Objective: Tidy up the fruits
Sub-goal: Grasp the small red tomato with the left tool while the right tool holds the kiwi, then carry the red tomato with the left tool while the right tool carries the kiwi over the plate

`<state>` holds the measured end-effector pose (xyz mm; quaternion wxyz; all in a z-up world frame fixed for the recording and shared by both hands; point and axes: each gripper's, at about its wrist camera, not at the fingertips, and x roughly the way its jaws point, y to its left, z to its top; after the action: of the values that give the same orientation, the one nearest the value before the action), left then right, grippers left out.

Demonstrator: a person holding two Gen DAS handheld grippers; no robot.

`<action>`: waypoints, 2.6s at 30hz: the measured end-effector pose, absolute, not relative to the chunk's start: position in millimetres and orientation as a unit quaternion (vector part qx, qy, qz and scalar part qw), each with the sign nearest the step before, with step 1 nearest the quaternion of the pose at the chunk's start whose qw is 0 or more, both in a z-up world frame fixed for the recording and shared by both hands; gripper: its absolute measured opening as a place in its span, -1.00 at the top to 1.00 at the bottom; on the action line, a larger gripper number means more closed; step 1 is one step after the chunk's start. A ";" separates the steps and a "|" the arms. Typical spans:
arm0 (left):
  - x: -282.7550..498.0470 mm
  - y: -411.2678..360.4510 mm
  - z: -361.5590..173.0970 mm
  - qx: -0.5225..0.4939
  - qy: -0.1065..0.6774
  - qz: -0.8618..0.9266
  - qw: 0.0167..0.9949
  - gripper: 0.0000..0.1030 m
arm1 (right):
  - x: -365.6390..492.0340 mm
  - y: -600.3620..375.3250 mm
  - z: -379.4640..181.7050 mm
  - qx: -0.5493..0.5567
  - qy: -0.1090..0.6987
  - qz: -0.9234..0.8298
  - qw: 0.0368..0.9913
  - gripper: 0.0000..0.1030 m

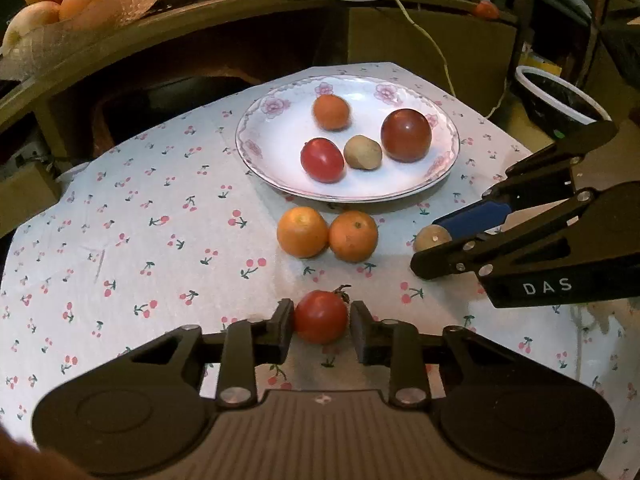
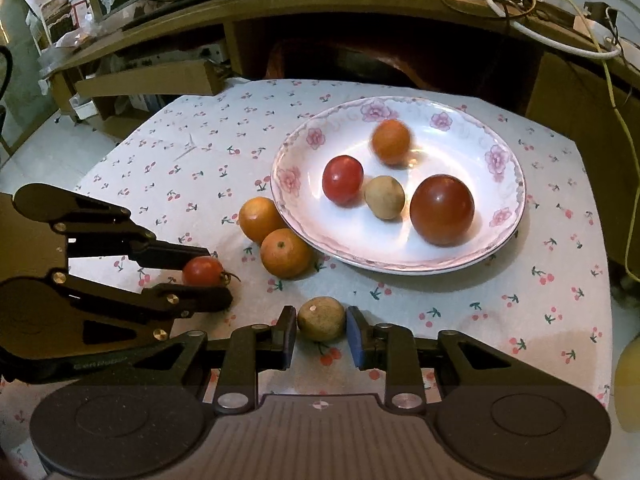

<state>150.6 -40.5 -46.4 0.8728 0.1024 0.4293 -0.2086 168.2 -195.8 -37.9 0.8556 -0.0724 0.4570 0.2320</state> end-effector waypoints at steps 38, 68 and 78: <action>170.1 -57.0 -15.8 0.077 0.395 -0.212 0.890 0.36 | 172.8 -202.1 -11.6 -0.048 0.426 0.221 0.876 0.50; 206.9 -74.3 -21.4 0.073 0.393 -0.204 0.894 0.37 | 201.4 -218.9 -17.8 -0.016 0.423 0.175 0.889 0.48; 216.8 -73.7 -26.6 0.066 0.395 -0.193 0.896 0.38 | 203.8 -217.7 -17.6 -0.018 0.413 0.170 0.895 0.47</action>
<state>216.8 -73.7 -26.6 0.8956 0.0661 0.3953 -0.1931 203.8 -217.7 -17.6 0.8946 -0.0178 0.4130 0.1699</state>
